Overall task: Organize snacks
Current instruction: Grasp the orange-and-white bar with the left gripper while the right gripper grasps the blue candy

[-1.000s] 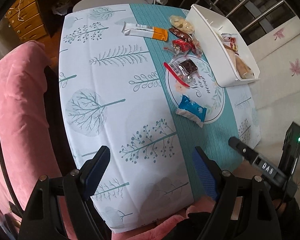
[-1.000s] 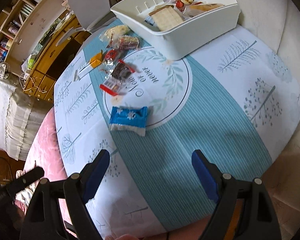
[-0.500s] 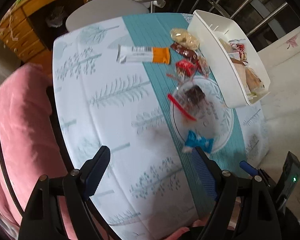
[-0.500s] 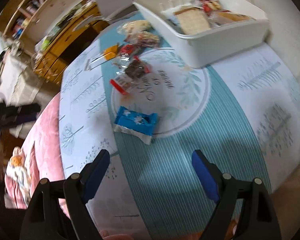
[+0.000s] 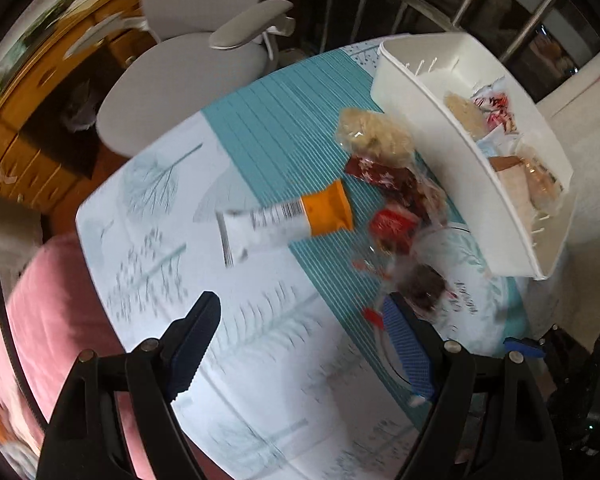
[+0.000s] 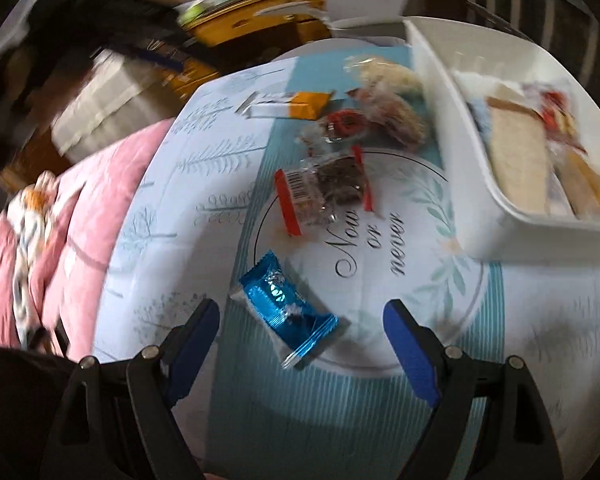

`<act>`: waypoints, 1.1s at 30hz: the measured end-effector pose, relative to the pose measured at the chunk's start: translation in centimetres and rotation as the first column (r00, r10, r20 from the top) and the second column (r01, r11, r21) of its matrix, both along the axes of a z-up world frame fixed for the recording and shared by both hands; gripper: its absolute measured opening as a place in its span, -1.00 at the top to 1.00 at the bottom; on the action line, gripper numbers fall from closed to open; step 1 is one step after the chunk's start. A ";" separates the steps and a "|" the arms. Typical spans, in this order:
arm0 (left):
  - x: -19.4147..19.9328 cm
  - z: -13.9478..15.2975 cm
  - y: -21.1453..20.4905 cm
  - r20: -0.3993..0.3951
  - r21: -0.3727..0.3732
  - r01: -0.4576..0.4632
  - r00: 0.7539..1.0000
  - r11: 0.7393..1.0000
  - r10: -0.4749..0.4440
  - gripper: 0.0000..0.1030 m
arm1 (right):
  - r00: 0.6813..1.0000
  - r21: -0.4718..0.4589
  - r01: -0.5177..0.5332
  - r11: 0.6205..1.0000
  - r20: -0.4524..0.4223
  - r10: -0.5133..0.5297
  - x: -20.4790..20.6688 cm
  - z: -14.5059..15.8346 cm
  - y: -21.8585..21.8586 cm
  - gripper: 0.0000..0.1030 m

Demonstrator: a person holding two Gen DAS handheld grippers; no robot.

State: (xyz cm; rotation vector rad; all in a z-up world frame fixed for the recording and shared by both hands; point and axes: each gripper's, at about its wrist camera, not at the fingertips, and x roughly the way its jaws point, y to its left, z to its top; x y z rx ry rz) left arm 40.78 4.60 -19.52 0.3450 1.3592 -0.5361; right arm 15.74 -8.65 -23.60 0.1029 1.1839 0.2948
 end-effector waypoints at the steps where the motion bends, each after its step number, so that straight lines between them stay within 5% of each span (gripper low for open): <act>1: 0.5 -0.5 -0.4 -0.003 0.010 0.025 1.000 1.000 -0.025 -0.60 | 0.999 -0.006 -0.034 0.999 0.007 0.034 0.2 -0.3 0.2 -0.64; 6: 2.6 -3.4 -2.1 -0.013 0.077 0.144 0.990 0.987 -0.144 -0.60 | 0.990 -0.041 -0.138 0.990 0.028 0.140 0.6 -1.4 1.0 -0.64; 14: 3.1 -6.4 -4.8 0.007 0.129 0.372 0.927 0.919 -0.376 -0.60 | 0.970 -0.104 -0.226 0.968 0.061 0.234 0.9 -2.5 1.7 -0.64; 21: 4.4 -9.0 -6.1 -0.030 0.165 0.447 0.893 0.879 -0.449 -0.60 | 0.959 -0.110 -0.267 0.957 0.066 0.275 1.1 -3.0 1.9 -0.57; 33: 6.2 -12.3 -6.2 -0.059 0.077 0.484 0.875 0.872 -0.480 -0.39 | 0.955 -0.105 -0.289 0.951 0.035 0.294 1.1 -3.7 2.9 -0.07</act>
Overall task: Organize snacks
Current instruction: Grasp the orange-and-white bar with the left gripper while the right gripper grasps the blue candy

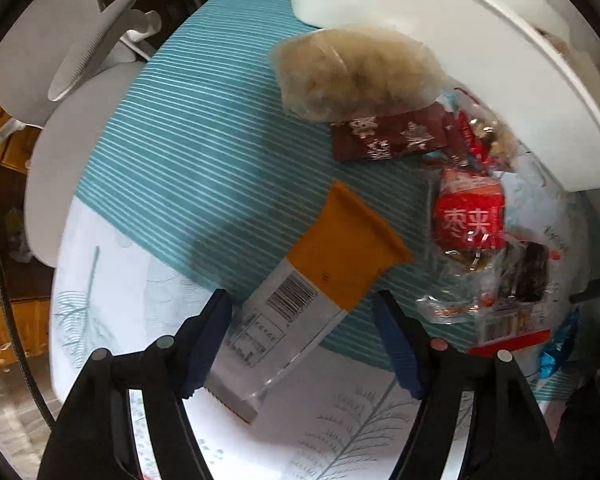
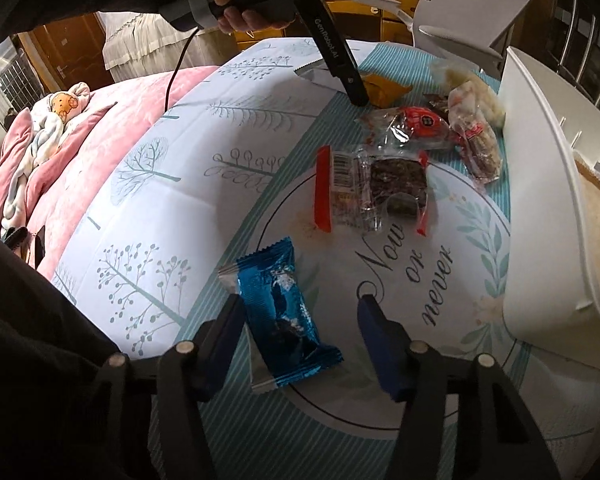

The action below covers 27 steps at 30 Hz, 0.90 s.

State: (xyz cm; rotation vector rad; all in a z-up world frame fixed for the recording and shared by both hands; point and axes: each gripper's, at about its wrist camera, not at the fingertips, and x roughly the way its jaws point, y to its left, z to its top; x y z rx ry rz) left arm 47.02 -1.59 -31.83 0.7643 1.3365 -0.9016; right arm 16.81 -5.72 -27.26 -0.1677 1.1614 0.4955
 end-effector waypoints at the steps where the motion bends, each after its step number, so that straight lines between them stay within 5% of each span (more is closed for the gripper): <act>1: 0.0 0.0 0.2 0.006 -0.009 0.004 1.000 1.000 -0.004 -0.38 | 1.000 0.002 -0.001 1.000 -0.003 0.001 0.0 0.0 0.1 -0.04; 4: -0.2 -0.2 0.9 0.019 -0.033 0.013 1.000 0.999 -0.013 -0.33 | 1.000 0.012 -0.002 1.000 -0.019 0.002 0.2 -0.1 0.1 0.16; 8: -0.8 0.2 2.3 0.034 -0.067 -0.024 0.999 0.997 0.026 0.00 | 0.999 0.028 0.006 1.000 -0.038 -0.005 0.5 -0.1 0.4 0.39; 16: -3.3 0.0 6.0 0.069 -0.125 -0.152 0.984 0.980 0.162 0.21 | 0.994 0.070 0.077 0.995 -0.080 -0.071 1.0 -0.3 -0.1 0.47; 23: -5.4 0.1 9.4 0.025 -0.162 -0.344 0.936 0.925 0.352 0.31 | 0.978 0.136 0.167 0.977 -0.147 -0.146 1.4 -0.6 -1.3 0.52; 27: -7.2 -0.1 11.3 -0.001 -0.173 -0.454 0.887 0.874 0.461 0.33 | 0.949 0.194 0.269 0.943 -0.220 -0.226 1.5 -0.9 -2.8 0.53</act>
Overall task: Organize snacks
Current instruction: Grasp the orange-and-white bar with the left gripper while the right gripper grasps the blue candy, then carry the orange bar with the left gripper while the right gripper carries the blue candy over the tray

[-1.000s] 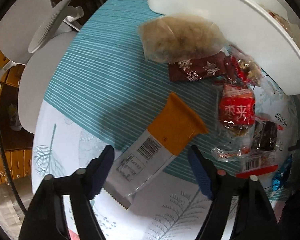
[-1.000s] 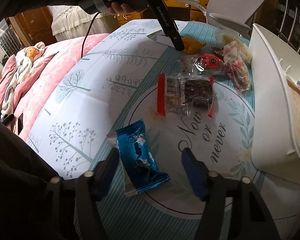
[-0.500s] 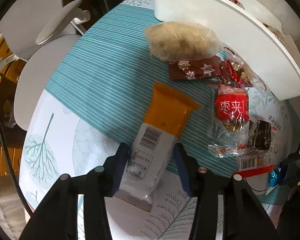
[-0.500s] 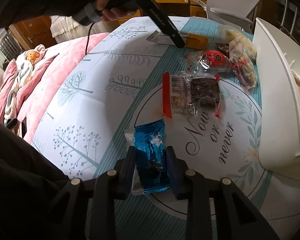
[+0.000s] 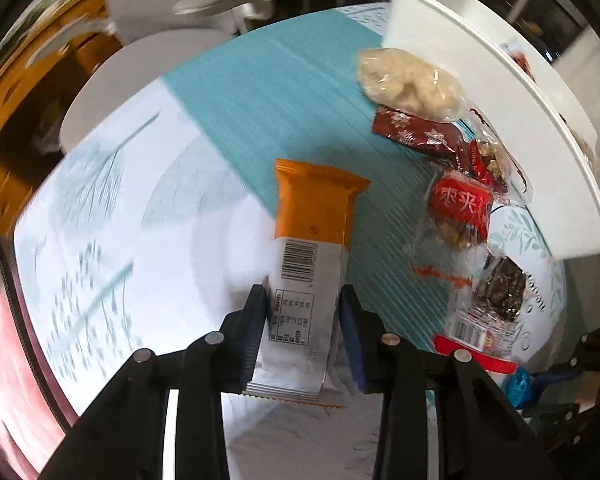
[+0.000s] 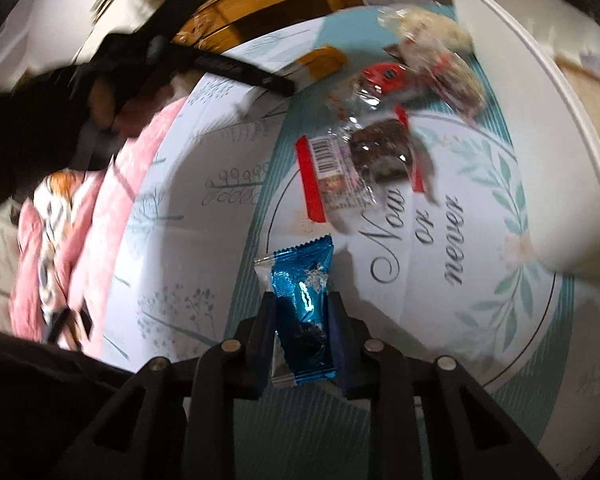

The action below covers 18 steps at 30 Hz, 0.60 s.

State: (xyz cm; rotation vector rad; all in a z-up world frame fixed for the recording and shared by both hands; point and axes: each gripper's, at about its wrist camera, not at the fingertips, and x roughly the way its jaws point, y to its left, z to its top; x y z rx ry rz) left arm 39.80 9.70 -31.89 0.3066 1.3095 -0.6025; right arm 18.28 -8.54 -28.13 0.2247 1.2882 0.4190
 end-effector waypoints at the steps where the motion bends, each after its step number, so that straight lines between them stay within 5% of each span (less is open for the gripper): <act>1: -0.5 -0.1 0.4 -0.010 -0.007 -0.028 1.000 1.000 0.027 0.34 | 1.000 0.004 0.011 1.000 -0.007 -0.011 -0.1 0.0 -0.2 0.53; 13: -8.0 1.2 5.9 -0.045 -0.025 -0.227 0.973 0.974 0.226 0.43 | 0.996 0.019 0.090 0.996 -0.009 -0.089 -1.8 2.0 -0.9 0.56; 18: -11.1 4.1 6.2 -0.039 -0.045 -0.294 0.956 0.955 0.292 0.42 | 0.992 0.013 0.122 0.992 0.027 -0.122 -2.6 3.7 -0.7 0.56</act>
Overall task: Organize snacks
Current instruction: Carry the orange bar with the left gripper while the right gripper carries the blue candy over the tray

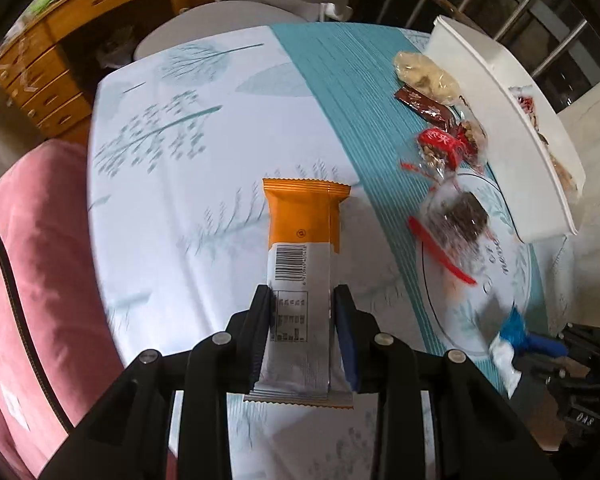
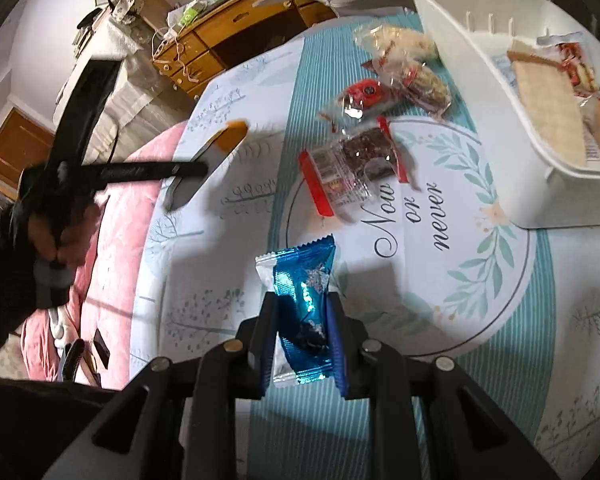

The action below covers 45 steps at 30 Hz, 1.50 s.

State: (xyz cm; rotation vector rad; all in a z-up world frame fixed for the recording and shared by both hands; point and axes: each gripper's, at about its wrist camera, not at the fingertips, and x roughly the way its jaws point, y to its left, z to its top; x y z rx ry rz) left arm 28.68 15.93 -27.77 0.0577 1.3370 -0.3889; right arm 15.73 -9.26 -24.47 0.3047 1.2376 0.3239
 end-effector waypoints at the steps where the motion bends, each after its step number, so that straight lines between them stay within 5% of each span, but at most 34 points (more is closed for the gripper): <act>1: -0.6 0.7 0.2 0.009 -0.003 -0.010 1.000 1.000 0.010 0.42 | 1.000 0.000 0.010 1.000 0.008 -0.010 -0.2 0.3 0.0 0.56; 14: -11.7 8.4 2.6 0.049 -0.115 -0.154 0.986 0.981 0.161 0.42 | 0.973 -0.028 0.206 0.978 0.107 -0.202 -6.8 4.8 0.7 0.56; 26: -15.8 14.7 -1.3 0.105 -0.215 -0.179 0.973 0.960 0.205 0.42 | 0.932 -0.017 0.328 0.944 0.171 -0.321 -8.7 9.4 -3.7 0.56; 35: -15.6 16.6 -8.8 0.078 -0.300 -0.230 0.961 0.926 0.264 0.42 | 0.947 0.006 0.285 0.958 0.152 -0.283 -6.8 10.6 -10.1 0.56; 45: -11.7 17.2 -20.4 0.088 -0.342 -0.182 0.970 0.922 0.225 0.42 | 0.969 -0.004 0.204 0.979 0.146 -0.201 -2.5 11.3 -18.2 0.56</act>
